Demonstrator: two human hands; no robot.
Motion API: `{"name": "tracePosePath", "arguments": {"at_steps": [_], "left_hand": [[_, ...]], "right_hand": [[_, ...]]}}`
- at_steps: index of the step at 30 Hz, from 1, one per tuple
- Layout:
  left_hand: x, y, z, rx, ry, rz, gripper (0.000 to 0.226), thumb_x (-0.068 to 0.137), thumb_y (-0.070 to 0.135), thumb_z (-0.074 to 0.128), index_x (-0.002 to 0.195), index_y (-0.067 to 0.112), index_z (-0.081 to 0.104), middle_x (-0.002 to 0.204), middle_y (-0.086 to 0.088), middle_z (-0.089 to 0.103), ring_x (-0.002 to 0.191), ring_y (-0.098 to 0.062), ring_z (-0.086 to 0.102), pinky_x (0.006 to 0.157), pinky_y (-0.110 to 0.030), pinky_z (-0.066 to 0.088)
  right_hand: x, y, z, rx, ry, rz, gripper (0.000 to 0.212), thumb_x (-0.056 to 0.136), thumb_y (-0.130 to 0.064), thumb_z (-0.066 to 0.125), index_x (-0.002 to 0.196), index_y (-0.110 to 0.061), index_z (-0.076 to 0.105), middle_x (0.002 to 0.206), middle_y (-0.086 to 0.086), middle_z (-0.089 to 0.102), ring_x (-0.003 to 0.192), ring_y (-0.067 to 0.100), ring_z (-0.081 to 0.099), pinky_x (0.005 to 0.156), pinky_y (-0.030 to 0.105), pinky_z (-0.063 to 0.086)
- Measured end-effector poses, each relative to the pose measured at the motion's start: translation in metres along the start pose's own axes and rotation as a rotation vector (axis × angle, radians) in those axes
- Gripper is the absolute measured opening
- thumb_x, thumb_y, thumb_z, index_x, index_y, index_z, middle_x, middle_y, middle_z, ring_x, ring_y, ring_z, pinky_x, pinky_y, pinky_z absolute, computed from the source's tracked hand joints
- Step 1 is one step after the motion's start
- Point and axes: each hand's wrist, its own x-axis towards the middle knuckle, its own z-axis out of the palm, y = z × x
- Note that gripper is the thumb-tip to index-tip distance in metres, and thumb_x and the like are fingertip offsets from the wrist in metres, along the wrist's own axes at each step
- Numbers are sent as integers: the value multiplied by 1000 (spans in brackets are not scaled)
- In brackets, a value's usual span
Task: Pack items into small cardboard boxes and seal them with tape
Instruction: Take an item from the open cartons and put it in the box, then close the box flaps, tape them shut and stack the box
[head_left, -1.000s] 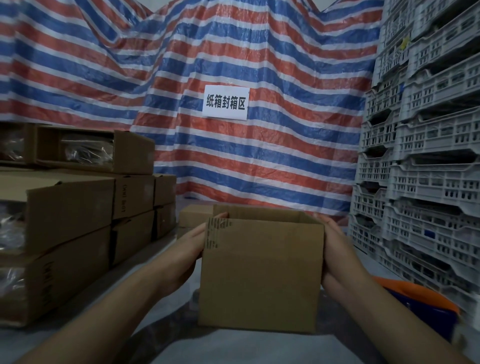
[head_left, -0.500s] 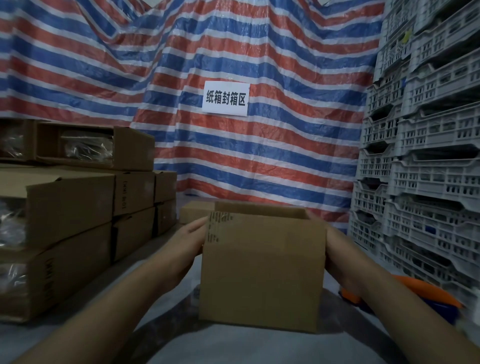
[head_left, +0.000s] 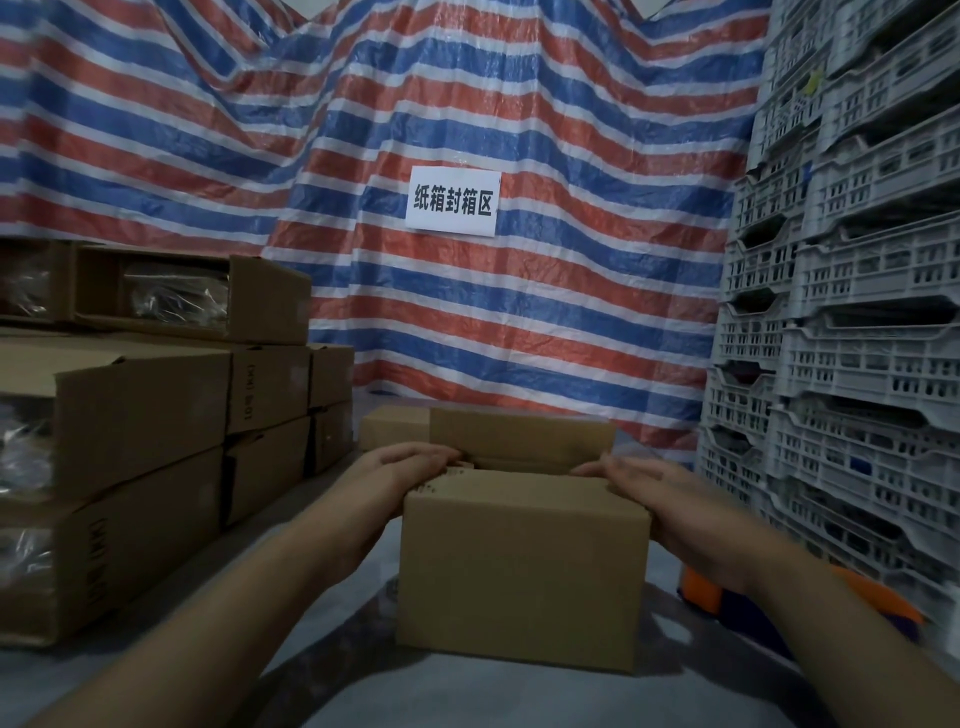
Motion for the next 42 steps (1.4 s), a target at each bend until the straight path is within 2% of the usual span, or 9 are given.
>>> {"name": "tracePosePath", "arguments": {"at_steps": [6,11,14,18,22,27,34,39,42], "left_hand": [[-3,1,5,-159,53,19,31,94,5,59,119,24,58,108,5,67,88,-7,67,72,-23,50],[-1,-2,2,-161,45,96,62,90,8,66,137,41,44,116,12,64,114,-6,59,93,-26,45],[-7,0,0,-10,56,131,23,80,32,71,102,25,72,102,1,71,100,-11,66,84,-25,46],[-4,-1,-3,90,119,136,20,84,33,70,75,16,70,94,-8,72,96,-22,66,79,-24,47],[-1,10,-3,205,120,84,17,92,18,66,84,3,69,94,2,75,98,-20,68,84,-24,50],[-8,50,19,790,96,226,17,99,31,54,102,28,71,92,11,69,86,-5,64,83,-33,55],[-16,43,76,1387,-230,359,61,96,68,24,149,39,31,153,8,40,134,-15,45,103,-40,44],[-13,37,72,1380,-205,380,63,95,70,21,149,40,31,153,9,41,132,-16,47,99,-39,45],[-14,35,71,1349,-190,395,61,95,70,22,147,40,35,149,10,46,126,-15,51,94,-39,49]], "right_hand": [[4,2,6,13,113,-25,16,86,-32,71,100,-28,77,107,-1,72,98,16,67,79,26,49],[4,3,9,125,223,-183,71,65,-38,78,130,-38,51,129,-13,54,116,4,57,80,21,53],[2,4,4,10,143,-213,47,67,-52,73,114,-48,72,128,-25,59,118,-8,54,84,15,50],[3,5,4,-36,142,-188,29,70,-48,69,92,-34,83,114,-22,72,107,-5,64,86,18,47],[6,6,2,-56,173,-186,14,88,-26,70,96,-27,82,106,-18,76,100,-4,67,79,11,50],[9,6,3,-70,179,-183,16,93,-14,67,97,-22,81,105,-16,76,98,-3,68,77,8,51],[6,4,3,-72,151,-175,16,93,-20,67,96,-30,80,107,-13,76,105,3,67,91,20,51],[-3,-1,-7,-283,101,-151,18,96,-44,58,108,-43,71,113,-19,71,106,-2,63,88,16,47],[-20,4,-34,-648,301,-33,37,96,-54,56,126,-32,59,125,-6,63,108,9,60,82,23,44]]}}
